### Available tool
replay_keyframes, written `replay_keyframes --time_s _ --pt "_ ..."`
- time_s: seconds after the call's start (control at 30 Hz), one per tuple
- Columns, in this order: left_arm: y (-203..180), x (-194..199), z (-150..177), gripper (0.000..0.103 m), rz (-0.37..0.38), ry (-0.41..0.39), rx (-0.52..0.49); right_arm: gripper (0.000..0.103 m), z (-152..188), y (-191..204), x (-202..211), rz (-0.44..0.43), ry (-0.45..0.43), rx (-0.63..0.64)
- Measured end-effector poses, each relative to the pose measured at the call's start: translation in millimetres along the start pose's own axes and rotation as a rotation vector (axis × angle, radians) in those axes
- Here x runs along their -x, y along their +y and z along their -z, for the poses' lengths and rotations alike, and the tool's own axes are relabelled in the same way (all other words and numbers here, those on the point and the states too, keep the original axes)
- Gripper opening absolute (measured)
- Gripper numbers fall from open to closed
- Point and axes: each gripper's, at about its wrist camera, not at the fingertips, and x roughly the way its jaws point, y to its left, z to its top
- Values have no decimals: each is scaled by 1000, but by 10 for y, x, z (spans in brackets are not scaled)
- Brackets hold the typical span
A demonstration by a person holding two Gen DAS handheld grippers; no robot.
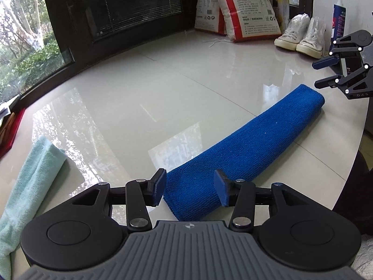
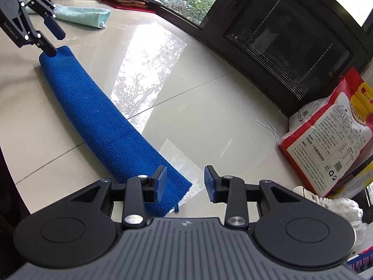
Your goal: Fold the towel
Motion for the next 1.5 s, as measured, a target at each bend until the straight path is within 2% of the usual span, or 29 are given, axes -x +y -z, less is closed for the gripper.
replay_keyframes --time_s 0.23,0.6,0.73,0.87,1.0,1.1,1.17,1.23,1.33,1.5 --pt "-73 80 1 54 3 -25 38 40 -12 24 74 -42 2 -119" --pt "-177 145 37 65 16 -66 134 46 44 92 177 -96 -16 -282" --pt "-221 157 93 72 34 -88 204 60 63 122 233 -96 -33 -328" --pt "-265 156 158 80 50 -103 259 68 70 201 283 -86 -47 -342" --pt "-318 186 199 89 17 -127 279 72 85 273 315 -84 -60 -366" --pt "-339 232 213 95 8 -158 297 79 94 322 328 -69 -64 -380" --pt "-353 260 218 98 1 -175 308 94 100 355 342 -58 -73 -391" --pt "-374 282 226 103 -18 -190 321 96 97 379 361 -52 -88 -409" --pt "-421 279 212 103 -37 -194 332 102 91 407 367 -47 -96 -434" --pt "-460 262 260 103 -24 -180 380 103 75 439 335 -45 -79 -470"
